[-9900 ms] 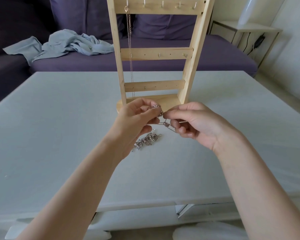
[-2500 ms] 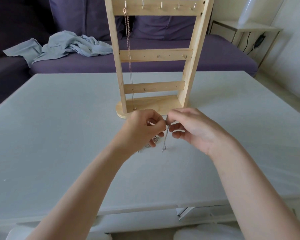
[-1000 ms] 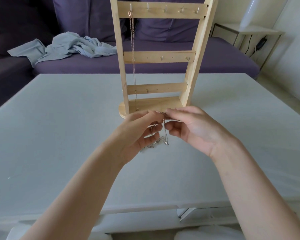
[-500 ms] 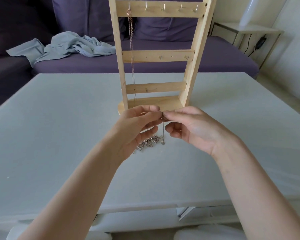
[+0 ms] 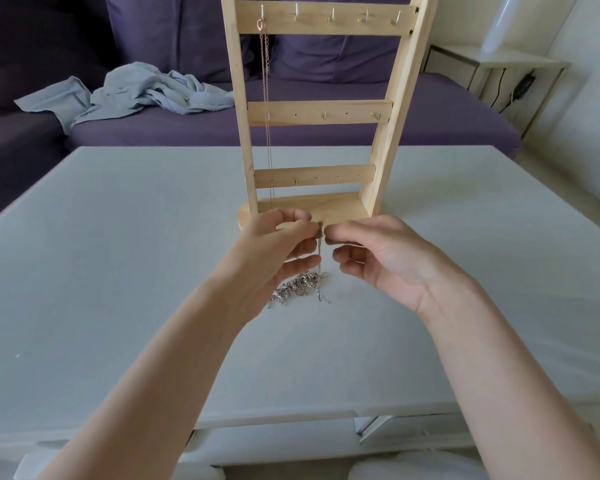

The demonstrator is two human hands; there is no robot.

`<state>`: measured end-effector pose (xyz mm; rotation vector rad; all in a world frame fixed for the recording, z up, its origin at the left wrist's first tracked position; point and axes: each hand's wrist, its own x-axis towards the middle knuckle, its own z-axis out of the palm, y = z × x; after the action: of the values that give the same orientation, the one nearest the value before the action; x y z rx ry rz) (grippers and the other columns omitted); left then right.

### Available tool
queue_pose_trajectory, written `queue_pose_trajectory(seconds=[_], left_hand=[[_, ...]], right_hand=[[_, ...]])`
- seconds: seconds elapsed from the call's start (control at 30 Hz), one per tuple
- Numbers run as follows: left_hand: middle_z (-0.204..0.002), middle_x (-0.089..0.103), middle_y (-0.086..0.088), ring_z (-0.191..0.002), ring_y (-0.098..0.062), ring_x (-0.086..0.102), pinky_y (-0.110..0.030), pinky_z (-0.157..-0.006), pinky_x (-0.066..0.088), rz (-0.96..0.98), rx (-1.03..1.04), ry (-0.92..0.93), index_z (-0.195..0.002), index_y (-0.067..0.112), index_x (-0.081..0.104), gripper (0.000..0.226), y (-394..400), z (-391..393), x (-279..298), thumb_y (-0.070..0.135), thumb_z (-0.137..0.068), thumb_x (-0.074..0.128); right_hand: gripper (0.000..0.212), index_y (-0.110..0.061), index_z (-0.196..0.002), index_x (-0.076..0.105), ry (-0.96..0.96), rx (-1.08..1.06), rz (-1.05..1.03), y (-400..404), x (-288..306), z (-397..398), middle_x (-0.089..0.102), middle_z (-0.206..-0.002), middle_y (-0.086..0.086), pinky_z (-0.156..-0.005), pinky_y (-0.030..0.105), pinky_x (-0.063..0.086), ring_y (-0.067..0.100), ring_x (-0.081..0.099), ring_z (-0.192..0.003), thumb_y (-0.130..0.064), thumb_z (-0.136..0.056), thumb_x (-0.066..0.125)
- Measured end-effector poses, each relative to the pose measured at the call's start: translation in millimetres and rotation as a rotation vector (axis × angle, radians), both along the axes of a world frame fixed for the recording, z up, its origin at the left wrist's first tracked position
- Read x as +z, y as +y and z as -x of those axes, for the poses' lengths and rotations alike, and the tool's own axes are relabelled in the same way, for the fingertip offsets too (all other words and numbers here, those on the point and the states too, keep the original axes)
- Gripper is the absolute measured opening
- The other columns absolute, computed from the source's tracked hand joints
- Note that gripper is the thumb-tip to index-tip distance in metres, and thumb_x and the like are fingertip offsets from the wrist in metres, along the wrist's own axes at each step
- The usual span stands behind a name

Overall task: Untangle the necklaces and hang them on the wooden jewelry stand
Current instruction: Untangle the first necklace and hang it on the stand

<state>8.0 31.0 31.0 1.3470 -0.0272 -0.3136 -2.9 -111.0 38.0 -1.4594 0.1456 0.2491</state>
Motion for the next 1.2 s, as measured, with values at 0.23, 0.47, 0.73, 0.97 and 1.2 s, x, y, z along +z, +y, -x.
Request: queue_pose_trajectory(seconds=[0.23,0.47,0.73,0.97,1.2], left_hand=[[-0.07,0.065,0.004,-0.06,-0.006,0.066,-0.016,-0.049,0.047,-0.185,0.018,-0.178,-0.082,0.014,0.054,0.014,2.7,2.1,4.0,0.006,-0.086,0.064],[-0.078,0.062,-0.006,-0.05,-0.011,0.064,-0.021,-0.044,0.05,-0.366,0.049,-0.316,-0.085,0.011,0.051,0.014,-1.4,1.5,5.1,-0.001,-0.088,0.058],[-0.076,0.061,-0.002,-0.043,-0.002,0.059,-0.017,-0.049,0.052,-0.659,-0.076,-0.296,-0.083,0.015,0.054,0.013,-11.1,3.1,-8.6,0.003,-0.084,0.057],[-0.061,0.064,0.007,-0.049,-0.006,0.062,-0.025,-0.055,0.053,-0.649,-0.037,-0.359,-0.072,0.017,0.065,0.019,-2.6,-0.4,-5.8,0.002,-0.083,0.059],[-0.076,0.065,0.005,-0.069,-0.007,0.063,-0.017,-0.054,0.049,-0.141,-0.163,0.054,-0.071,0.015,0.064,0.023,1.0,6.2,1.8,0.008,-0.09,0.054]], right_hand=[[0.017,-0.01,-0.075,0.057,-0.066,-0.044,-0.071,-2.7,-0.1,0.3,0.064,-0.064,0.001,-0.055,0.015,0.045,0.006,0.057,-0.054,0.003,-0.08,0.066],[0.025,-0.01,-0.079,0.054,-0.062,-0.074,-0.014,1.7,-2.3,0.3,0.063,-0.069,0.007,-0.056,0.017,0.045,0.011,0.055,-0.056,0.013,-0.076,0.064],[0.021,-0.012,-0.081,0.049,-0.086,-0.121,0.123,7.6,-6.0,2.2,0.055,-0.056,-0.001,-0.059,0.024,0.038,0.015,0.045,-0.057,0.007,-0.079,0.055],[0.022,-0.013,-0.08,0.048,-0.102,-0.074,0.115,-1.4,2.0,0.0,0.054,-0.061,0.004,-0.055,0.023,0.039,0.014,0.047,-0.055,0.007,-0.08,0.056],[0.024,-0.013,-0.077,0.047,-0.082,-0.103,-0.097,-4.5,6.5,1.8,0.055,-0.06,0.003,-0.051,0.019,0.047,0.013,0.058,-0.052,0.009,-0.084,0.053]])
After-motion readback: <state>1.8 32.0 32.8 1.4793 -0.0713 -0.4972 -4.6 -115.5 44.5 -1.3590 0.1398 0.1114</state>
